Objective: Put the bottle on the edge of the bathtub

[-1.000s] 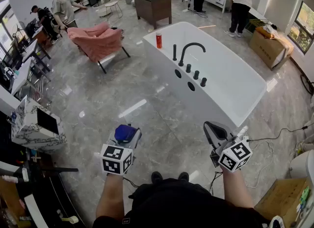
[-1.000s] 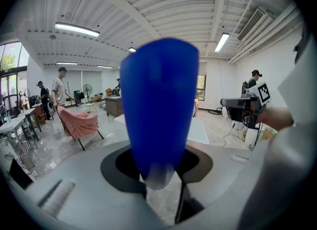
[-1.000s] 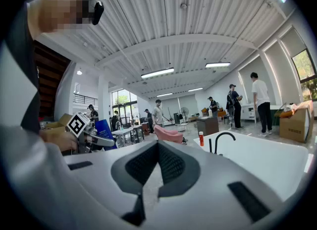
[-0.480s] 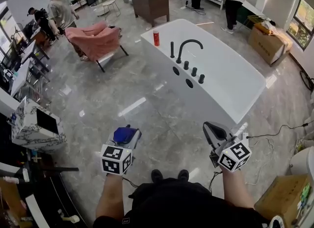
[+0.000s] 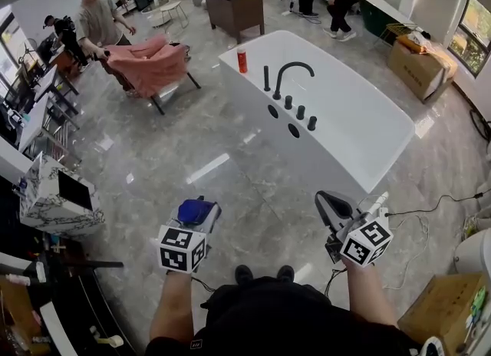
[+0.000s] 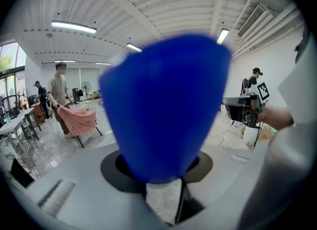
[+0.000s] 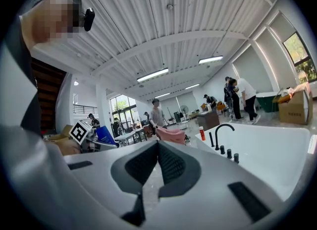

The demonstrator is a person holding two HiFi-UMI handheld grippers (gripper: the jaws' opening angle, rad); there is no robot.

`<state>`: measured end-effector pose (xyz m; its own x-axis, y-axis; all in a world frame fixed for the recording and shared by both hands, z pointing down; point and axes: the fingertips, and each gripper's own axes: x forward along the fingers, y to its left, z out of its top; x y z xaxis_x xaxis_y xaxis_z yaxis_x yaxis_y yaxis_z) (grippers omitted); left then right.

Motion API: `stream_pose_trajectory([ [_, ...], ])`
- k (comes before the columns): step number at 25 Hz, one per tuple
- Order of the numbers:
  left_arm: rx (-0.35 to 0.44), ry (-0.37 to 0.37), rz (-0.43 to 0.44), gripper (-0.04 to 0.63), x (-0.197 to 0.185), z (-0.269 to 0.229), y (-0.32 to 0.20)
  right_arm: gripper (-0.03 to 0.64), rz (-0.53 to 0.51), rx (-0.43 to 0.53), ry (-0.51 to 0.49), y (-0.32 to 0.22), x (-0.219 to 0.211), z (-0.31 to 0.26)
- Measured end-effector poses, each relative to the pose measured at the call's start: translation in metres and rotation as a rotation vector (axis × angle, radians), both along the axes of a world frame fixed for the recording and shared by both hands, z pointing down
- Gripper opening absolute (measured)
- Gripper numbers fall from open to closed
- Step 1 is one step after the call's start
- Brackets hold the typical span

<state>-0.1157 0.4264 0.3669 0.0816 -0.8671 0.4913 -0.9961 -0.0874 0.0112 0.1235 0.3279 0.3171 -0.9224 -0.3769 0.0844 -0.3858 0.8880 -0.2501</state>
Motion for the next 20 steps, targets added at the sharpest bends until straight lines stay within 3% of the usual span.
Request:
stream_pose_trajectory([
  [7,0.005,-0.004,0.018,0.158,0.030,-0.003,-0.013,0.012,-0.003,0.092,0.117,0.002,0.021,0.009],
  [14,0.019,0.008,0.049,0.158,0.074,-0.004,-0.023,0.012,-0.002,0.062,0.123,0.000,0.060,0.019],
  [20,-0.002,0.026,0.064,0.158,0.082,0.008,-0.035,0.012,0.022,0.017,0.121,-0.011,0.074,0.031],
])
